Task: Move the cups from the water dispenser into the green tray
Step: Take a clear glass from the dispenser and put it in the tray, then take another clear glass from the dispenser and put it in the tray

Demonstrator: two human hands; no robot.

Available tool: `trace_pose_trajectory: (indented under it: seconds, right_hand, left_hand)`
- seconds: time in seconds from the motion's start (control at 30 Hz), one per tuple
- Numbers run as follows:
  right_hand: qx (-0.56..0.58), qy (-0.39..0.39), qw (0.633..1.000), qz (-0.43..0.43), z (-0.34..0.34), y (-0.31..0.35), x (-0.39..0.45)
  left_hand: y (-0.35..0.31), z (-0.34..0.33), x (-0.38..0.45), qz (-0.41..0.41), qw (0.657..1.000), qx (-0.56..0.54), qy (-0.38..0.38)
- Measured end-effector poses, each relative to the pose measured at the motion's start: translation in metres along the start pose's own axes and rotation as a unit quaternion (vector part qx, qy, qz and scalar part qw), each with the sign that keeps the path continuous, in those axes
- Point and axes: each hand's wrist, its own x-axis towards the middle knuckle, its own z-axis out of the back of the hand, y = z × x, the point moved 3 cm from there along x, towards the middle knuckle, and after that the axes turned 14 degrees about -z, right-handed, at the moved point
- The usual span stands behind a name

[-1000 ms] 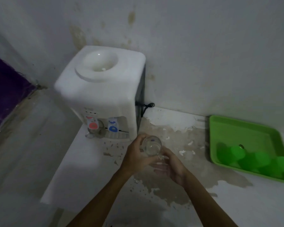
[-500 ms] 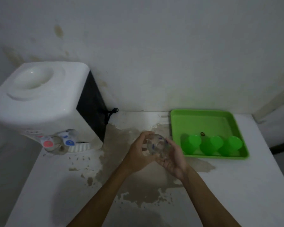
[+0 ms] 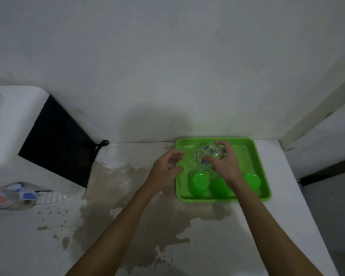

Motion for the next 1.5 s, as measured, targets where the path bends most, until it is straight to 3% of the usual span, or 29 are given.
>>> trace_pose_trajectory:
  seconds: [0.13, 0.3, 0.6, 0.87, 1.03, 1.23, 1.5]
  right_hand:
    - [-0.146, -0.016, 0.988, 0.044, 0.004, -0.004, 0.037]
    - [-0.279, 0.030, 0.958, 0.065, -0.009, -0.017, 0.066]
    - [-0.422, 0.035, 0.900, 0.106, -0.034, -0.039, 0.078]
    - [-0.443, 0.027, 0.890, 0.107, -0.030, -0.017, 0.062]
    - [-0.363, 0.007, 0.919, 0.155, -0.041, 0.015, 0.020]
    - [-0.247, 0.074, 0.953, 0.159, -0.091, 0.032, -0.041]
    - [-0.230, 0.210, 0.942, 0.128, -0.219, 0.022, -0.121]
  left_hand:
    - [0.009, -0.014, 0.023, 0.018, 1.000, 0.006, -0.001]
    - [0.028, -0.024, 0.036, 0.051, 0.999, 0.013, 0.012]
    - [0.048, -0.023, 0.037, 0.089, 0.995, 0.028, 0.035]
    - [0.043, -0.013, 0.026, 0.063, 0.998, 0.011, 0.016]
    - [0.034, 0.013, -0.003, 0.041, 0.999, -0.013, -0.022]
    - [0.026, 0.067, -0.061, -0.002, 0.996, -0.004, -0.085]
    - [0.054, 0.183, -0.176, 0.051, 0.975, -0.002, -0.215]
